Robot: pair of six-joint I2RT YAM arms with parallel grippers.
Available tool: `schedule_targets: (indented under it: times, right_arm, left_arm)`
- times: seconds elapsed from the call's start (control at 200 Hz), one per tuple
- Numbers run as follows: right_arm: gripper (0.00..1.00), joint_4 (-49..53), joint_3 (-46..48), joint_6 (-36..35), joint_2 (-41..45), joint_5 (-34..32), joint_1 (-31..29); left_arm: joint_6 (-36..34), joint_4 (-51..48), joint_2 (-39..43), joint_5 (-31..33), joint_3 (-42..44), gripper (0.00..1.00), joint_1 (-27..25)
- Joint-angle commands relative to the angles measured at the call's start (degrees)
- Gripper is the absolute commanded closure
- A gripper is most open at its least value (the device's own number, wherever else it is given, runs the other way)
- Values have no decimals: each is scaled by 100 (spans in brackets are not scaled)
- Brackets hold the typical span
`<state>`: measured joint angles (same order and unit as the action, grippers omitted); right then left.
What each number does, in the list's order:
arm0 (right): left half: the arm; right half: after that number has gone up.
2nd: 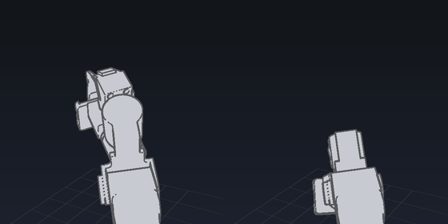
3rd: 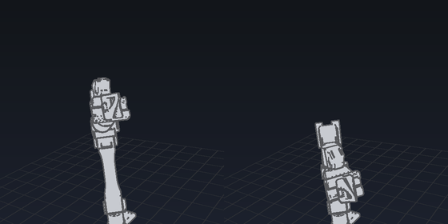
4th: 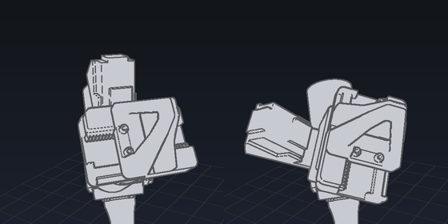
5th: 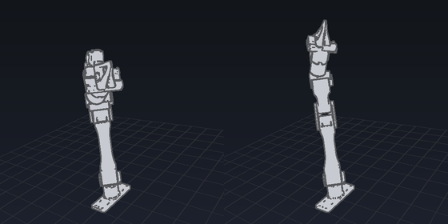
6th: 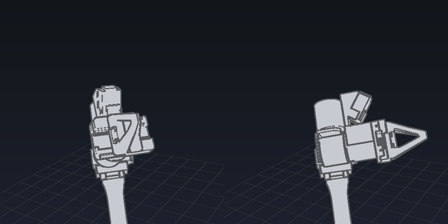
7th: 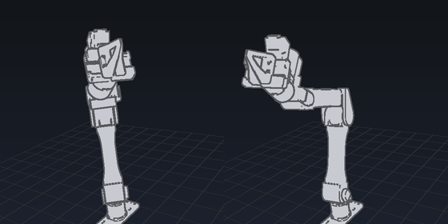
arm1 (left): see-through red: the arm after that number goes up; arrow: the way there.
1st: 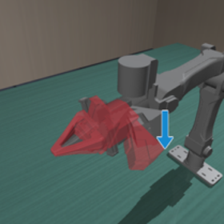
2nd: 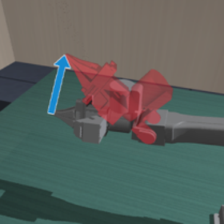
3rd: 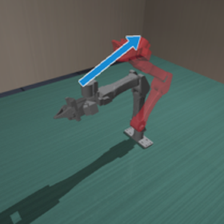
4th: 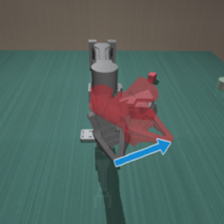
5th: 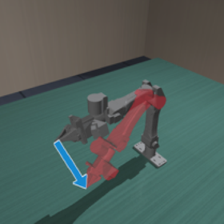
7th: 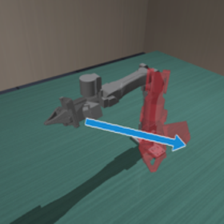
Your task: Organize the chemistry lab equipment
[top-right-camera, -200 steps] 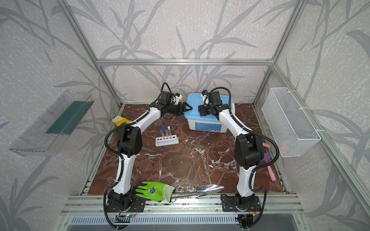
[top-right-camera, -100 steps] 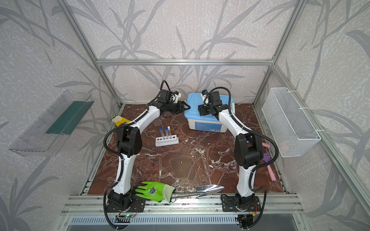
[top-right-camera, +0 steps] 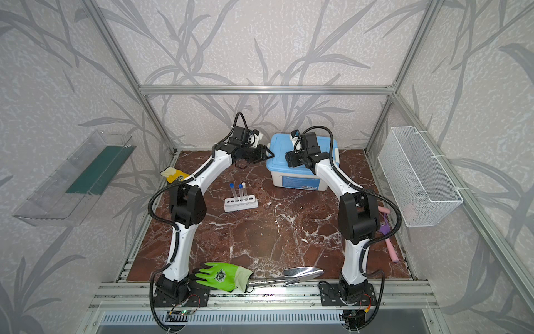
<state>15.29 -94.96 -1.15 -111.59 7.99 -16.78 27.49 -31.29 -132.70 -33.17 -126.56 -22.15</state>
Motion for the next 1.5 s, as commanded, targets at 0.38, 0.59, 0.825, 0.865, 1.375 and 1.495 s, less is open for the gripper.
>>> schedule_targets:
  times: [0.38,0.59,0.825,0.865,1.375,1.495]
  right_arm:
    - [30,44,395,115,-183,-25,25]
    - [30,-29,454,158,-199,-3,25]
    - [30,-48,469,176,-230,1,25]
    - [30,-46,461,176,-231,1,25]
    - [30,-87,461,194,-304,27,34]
    - [30,-79,452,194,-328,40,34]
  left_arm:
    - [-461,-833,-344,494,-768,54,-236]
    - [-523,-944,-353,595,-842,55,-263]
    - [-567,-1035,-405,644,-940,56,-288]
    - [-582,-1059,-416,662,-965,56,-298]
    - [-836,-1359,-515,950,-1330,60,-395]
    - [-900,-1440,-555,1038,-1419,61,-427]
